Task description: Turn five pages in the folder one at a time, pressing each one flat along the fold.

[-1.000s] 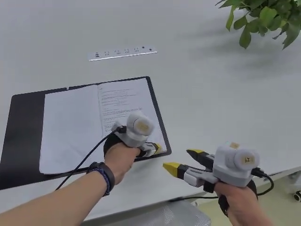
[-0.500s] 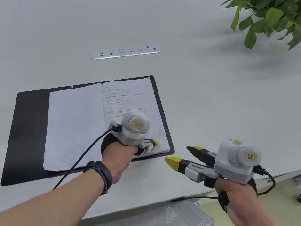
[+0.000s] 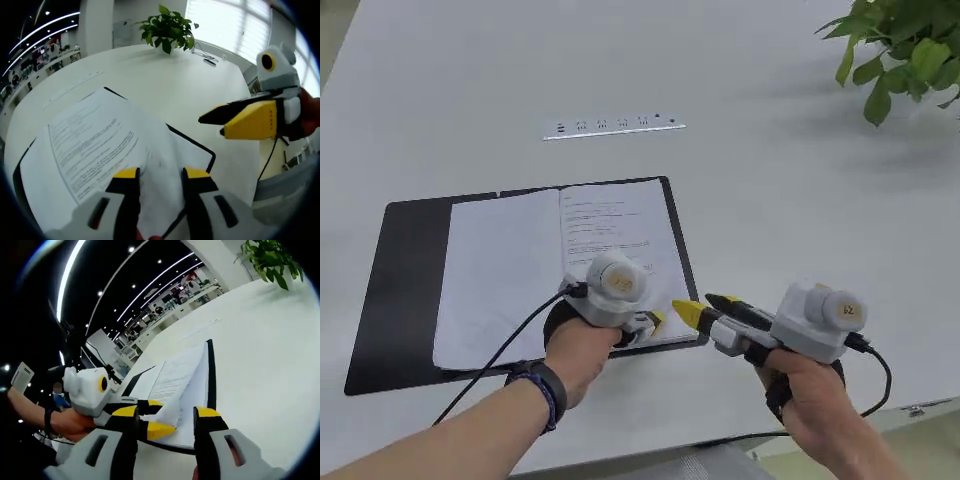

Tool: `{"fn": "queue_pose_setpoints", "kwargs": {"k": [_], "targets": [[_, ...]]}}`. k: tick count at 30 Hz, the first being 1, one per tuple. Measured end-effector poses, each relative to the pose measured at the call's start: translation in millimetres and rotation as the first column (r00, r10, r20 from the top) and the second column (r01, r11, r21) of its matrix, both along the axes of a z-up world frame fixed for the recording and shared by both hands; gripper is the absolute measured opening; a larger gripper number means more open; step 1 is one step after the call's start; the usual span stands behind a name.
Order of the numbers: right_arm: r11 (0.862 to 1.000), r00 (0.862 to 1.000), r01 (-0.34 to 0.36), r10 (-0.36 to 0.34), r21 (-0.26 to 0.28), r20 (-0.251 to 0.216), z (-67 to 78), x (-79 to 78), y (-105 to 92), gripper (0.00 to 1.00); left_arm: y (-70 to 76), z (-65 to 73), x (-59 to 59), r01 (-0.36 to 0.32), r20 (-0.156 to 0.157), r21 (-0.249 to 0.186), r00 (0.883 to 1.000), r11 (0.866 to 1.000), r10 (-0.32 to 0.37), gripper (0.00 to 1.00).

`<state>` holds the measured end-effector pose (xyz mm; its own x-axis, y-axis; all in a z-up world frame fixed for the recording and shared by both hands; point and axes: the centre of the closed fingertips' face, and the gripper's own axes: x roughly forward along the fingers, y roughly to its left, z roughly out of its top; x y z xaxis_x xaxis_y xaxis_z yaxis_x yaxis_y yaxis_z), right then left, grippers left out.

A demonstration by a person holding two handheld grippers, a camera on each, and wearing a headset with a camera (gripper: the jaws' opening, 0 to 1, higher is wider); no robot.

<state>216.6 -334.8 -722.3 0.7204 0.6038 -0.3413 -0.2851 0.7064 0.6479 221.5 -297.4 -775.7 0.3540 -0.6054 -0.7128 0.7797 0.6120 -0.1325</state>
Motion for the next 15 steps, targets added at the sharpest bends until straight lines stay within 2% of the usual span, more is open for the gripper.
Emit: {"fn": "queue_pose_setpoints", "kwargs": {"k": [4, 6, 13, 15], "targets": [[0.999, 0.999, -0.001, 0.003, 0.051, -0.038, -9.9, 16.9, 15.9, 0.43, 6.3, 0.0, -2.4, -0.009, -0.004, 0.003, 1.000, 1.000, 0.009, 0.33], [0.998, 0.998, -0.008, 0.012, 0.057, -0.054, -14.9, 21.4, 21.8, 0.43, 9.2, 0.2, -2.8, -0.014, -0.008, 0.001, 1.000, 1.000, 0.014, 0.33], [0.996, 0.998, -0.004, 0.010, 0.092, -0.064, -14.8, 23.9, 26.7, 0.39, 18.4, 2.7, -6.0, -0.024, -0.011, -0.003, 1.000, 1.000, 0.024, 0.37], [0.995, 0.998, 0.003, 0.003, 0.101, -0.059, -13.8, 22.4, 25.2, 0.35, 19.7, 6.7, -6.6, -0.033, -0.012, -0.019, 0.999, 0.999, 0.032, 0.39]]}}
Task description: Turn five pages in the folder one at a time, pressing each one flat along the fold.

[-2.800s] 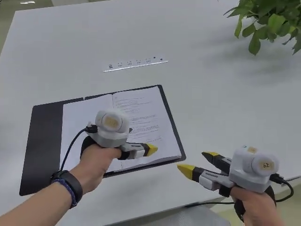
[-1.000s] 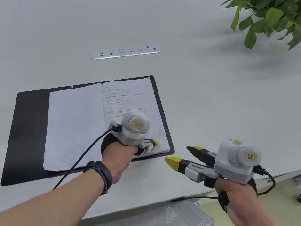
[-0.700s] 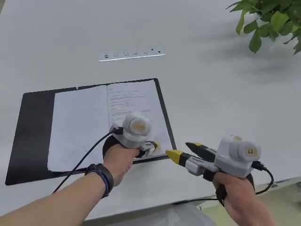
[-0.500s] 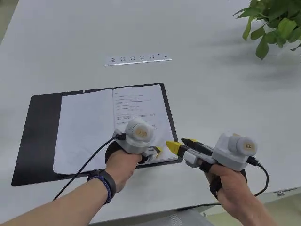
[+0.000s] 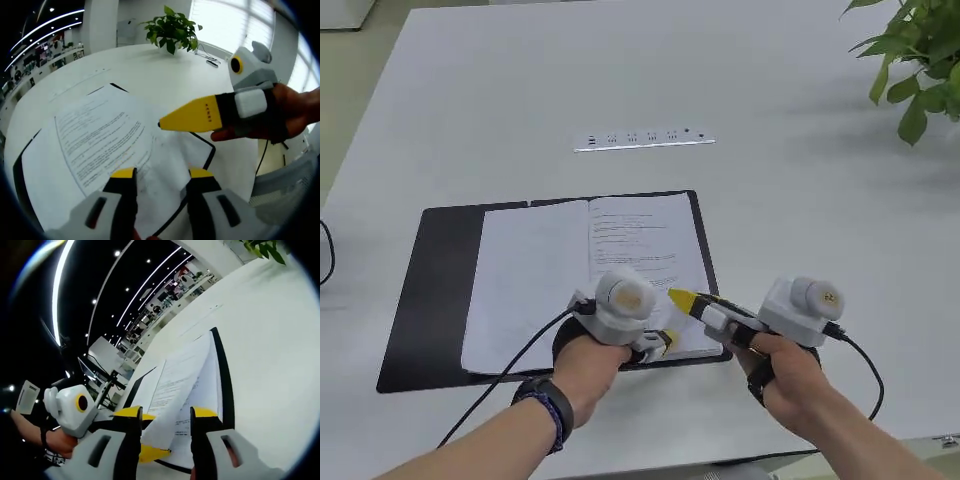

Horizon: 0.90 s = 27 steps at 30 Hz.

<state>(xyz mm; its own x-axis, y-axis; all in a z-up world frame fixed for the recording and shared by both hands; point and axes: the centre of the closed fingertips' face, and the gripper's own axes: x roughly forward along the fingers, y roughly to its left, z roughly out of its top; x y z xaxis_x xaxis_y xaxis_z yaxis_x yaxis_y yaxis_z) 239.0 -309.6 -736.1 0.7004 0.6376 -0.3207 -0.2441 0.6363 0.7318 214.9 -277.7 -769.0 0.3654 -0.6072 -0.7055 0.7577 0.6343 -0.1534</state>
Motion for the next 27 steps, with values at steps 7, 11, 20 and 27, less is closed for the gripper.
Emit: {"fn": "queue_pose_setpoints", "kwargs": {"k": [7, 11, 20, 27], "targets": [[1.000, 1.000, 0.019, -0.019, 0.010, 0.008, 2.7, -4.5, -7.1, 0.23, 5.6, 15.6, -6.7, 0.005, 0.020, -0.011, 1.000, 1.000, -0.005, 0.44], [0.999, 0.999, 0.032, -0.032, 0.013, 0.007, 3.4, -5.5, -8.9, 0.15, 11.9, 18.7, -10.1, 0.010, 0.035, -0.006, 0.999, 1.000, -0.009, 0.47], [0.999, 0.999, 0.041, -0.041, 0.019, 0.009, 6.3, -5.0, -8.0, 0.00, 23.1, 37.2, -9.8, -0.030, 0.065, -0.038, 0.997, 0.999, 0.033, 0.48], [0.999, 0.999, 0.040, -0.040, 0.024, 0.014, 11.2, -4.1, -4.7, 0.00, 31.7, 51.5, -11.4, -0.036, 0.095, -0.055, 0.995, 0.998, 0.041, 0.50]]}}
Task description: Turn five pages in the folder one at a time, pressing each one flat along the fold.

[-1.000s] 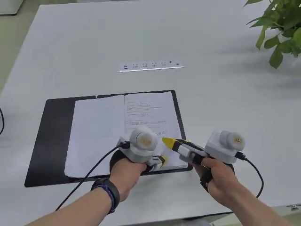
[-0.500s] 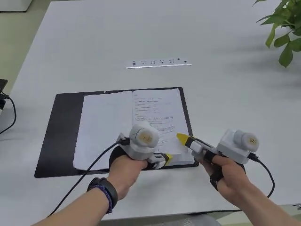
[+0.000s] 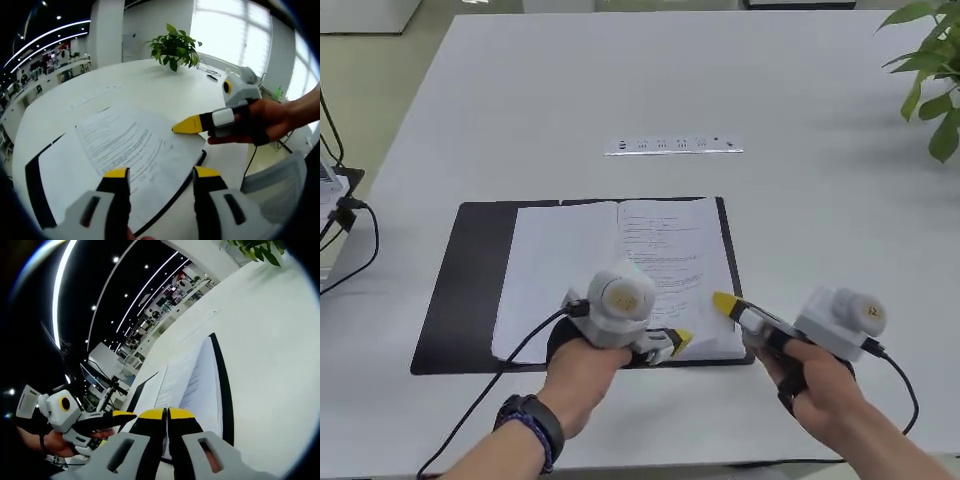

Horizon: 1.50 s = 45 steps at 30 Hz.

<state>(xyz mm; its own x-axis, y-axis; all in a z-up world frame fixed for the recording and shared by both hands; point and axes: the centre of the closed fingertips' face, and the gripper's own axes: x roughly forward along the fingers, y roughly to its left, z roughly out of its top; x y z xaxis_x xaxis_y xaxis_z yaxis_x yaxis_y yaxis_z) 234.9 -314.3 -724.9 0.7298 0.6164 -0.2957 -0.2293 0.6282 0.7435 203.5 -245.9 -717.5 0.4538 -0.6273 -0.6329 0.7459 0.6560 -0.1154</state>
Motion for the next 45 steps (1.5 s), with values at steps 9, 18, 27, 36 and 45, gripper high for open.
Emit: {"fn": "queue_pose_setpoints", "kwargs": {"k": [9, 18, 27, 36, 45], "targets": [[1.000, 1.000, -0.005, 0.005, -0.005, 0.017, 13.2, 0.8, 6.5, 0.00, 22.0, 9.0, -1.4, -0.027, 0.024, 0.004, 0.999, 1.000, 0.027, 0.51], [1.000, 0.999, -0.022, 0.023, -0.018, 0.043, 23.1, 1.2, 19.3, 0.00, 49.1, 21.2, 0.4, -0.076, 0.043, -0.012, 0.996, 0.997, 0.077, 0.53], [0.997, 0.995, -0.065, 0.068, -0.033, 0.070, 36.8, 3.2, 39.4, 0.00, 75.7, 29.2, 6.6, -0.137, 0.056, -0.039, 0.989, 0.990, 0.139, 0.54], [0.993, 0.988, -0.117, 0.119, -0.033, 0.094, 48.2, 7.7, 69.0, 0.00, 99.6, 30.3, 3.0, -0.171, 0.060, -0.040, 0.983, 0.984, 0.173, 0.57], [0.980, 0.973, -0.198, 0.200, -0.031, 0.113, 54.7, 8.4, 111.5, 0.00, 129.0, 40.3, 1.9, -0.226, 0.072, -0.058, 0.971, 0.973, 0.229, 0.58]]}}
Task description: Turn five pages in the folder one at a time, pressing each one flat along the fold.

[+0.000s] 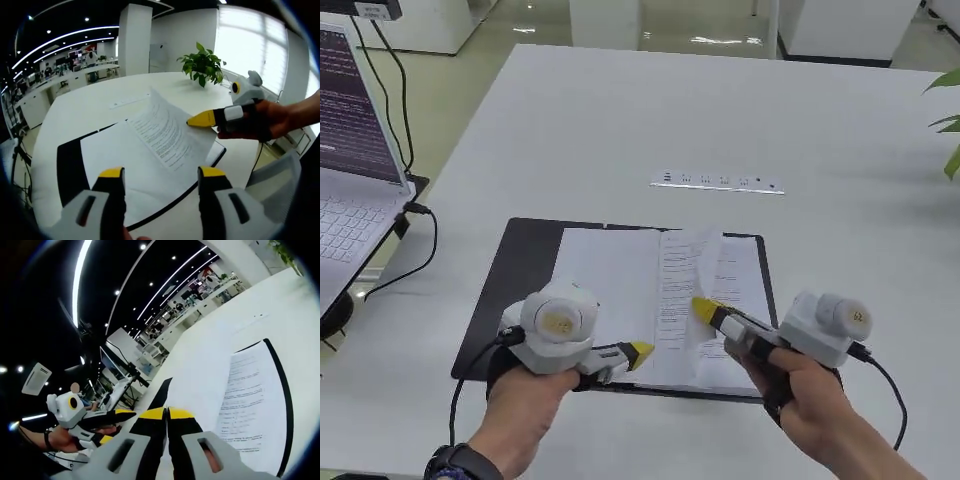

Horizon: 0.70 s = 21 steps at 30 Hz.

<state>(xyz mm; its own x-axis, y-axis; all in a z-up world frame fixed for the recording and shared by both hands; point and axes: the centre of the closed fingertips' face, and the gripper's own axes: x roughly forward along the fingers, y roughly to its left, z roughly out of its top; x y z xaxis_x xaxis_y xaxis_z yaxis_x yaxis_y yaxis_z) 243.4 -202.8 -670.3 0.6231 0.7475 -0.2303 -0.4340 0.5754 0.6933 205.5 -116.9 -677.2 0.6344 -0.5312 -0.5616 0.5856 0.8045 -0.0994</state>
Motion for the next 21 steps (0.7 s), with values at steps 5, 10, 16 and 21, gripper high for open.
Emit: {"fn": "queue_pose_setpoints", "kwargs": {"k": [5, 10, 16, 21], "targets": [[0.999, 0.999, -0.046, 0.046, 0.000, 0.006, 0.6, -0.7, 24.7, 0.00, 19.7, 1.3, -3.0, -0.037, 0.002, -0.004, 0.999, 0.999, 0.037, 0.59], [0.996, 0.996, -0.089, 0.089, 0.003, 0.007, 2.1, -3.6, 47.6, 0.00, 34.6, 2.6, -6.3, -0.070, 0.002, -0.010, 0.998, 0.997, 0.070, 0.59], [0.991, 0.991, -0.133, 0.133, 0.008, 0.002, 1.0, -4.5, 71.2, 0.00, 51.6, 4.7, -6.2, -0.108, 0.002, -0.018, 0.994, 0.994, 0.108, 0.60], [0.986, 0.986, -0.169, 0.169, 0.013, -0.004, -1.1, -7.1, 89.9, 0.00, 62.9, 5.3, -8.3, -0.132, 0.003, -0.022, 0.991, 0.991, 0.132, 0.60]]}}
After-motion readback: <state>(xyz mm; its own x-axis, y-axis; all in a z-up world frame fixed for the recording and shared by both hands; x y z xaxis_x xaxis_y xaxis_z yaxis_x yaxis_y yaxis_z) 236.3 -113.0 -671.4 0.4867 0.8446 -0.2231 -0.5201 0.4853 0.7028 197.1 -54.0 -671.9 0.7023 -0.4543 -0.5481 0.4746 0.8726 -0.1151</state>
